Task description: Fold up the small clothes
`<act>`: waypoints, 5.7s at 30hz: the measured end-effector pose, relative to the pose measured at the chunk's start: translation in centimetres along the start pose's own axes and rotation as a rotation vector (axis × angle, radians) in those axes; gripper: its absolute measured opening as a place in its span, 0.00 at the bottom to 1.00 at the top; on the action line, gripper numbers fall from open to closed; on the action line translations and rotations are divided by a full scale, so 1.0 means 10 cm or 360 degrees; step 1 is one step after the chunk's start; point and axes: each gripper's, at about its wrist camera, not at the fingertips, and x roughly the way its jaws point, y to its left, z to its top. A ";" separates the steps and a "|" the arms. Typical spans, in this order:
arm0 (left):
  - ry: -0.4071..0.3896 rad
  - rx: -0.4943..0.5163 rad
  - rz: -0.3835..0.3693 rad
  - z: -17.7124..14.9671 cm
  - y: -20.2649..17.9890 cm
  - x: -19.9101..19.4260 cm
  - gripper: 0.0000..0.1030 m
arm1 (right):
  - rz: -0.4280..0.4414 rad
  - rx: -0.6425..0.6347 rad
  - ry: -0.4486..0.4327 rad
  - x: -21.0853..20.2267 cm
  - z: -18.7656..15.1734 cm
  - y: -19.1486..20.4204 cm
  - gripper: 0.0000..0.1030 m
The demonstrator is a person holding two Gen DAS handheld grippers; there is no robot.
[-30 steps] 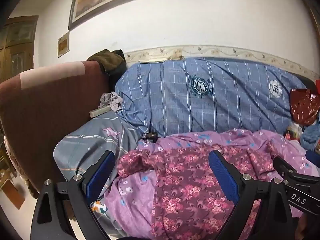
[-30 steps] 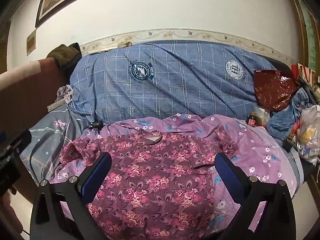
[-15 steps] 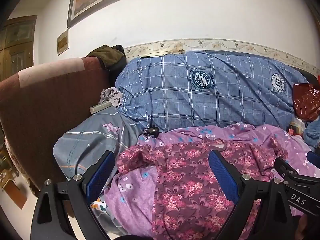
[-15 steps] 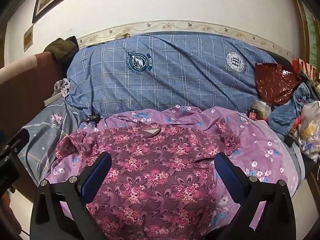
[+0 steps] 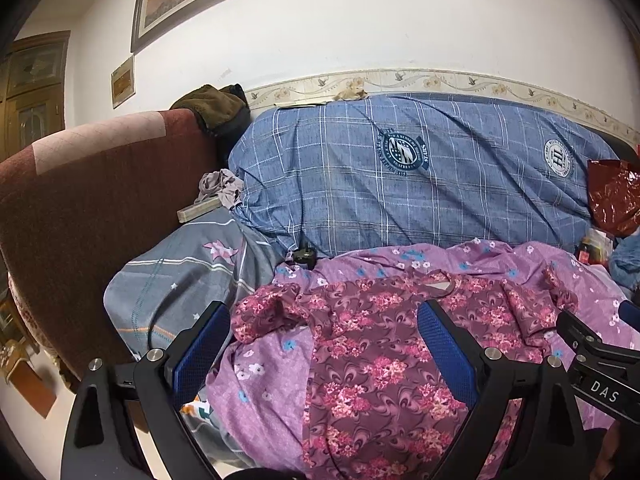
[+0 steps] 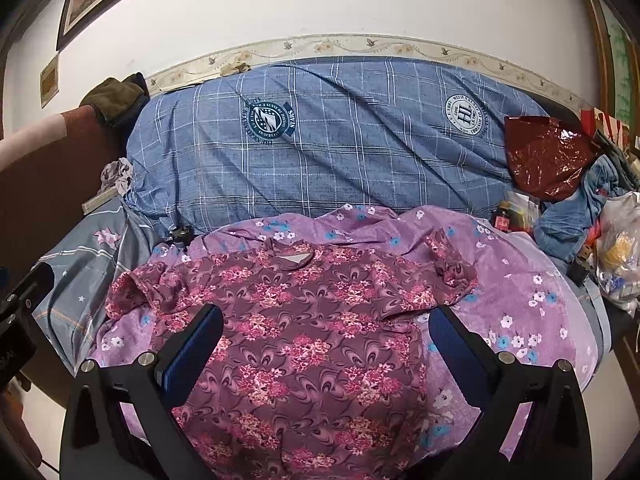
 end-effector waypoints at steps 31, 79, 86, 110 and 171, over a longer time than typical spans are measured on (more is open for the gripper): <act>0.0056 -0.0009 0.0062 0.03 -0.01 0.15 0.93 | 0.0110 -0.0125 -0.0048 -0.05 0.07 0.33 0.99; 0.0783 -0.0260 0.0030 -0.19 -0.26 3.98 0.60 | -0.0071 0.0479 0.0518 3.12 0.45 -2.06 0.84; 0.0782 -0.0190 0.0054 -0.18 -0.32 3.92 0.60 | -0.0336 0.0592 0.0656 3.53 0.35 -2.23 0.06; 0.0571 -0.0414 0.0502 -0.10 0.90 3.48 0.60 | 0.1019 0.0510 0.0415 2.59 0.79 0.40 0.10; 0.0762 -0.0676 0.0263 0.04 2.10 4.48 0.76 | 0.0810 -0.0009 0.0647 3.09 -0.58 1.03 0.49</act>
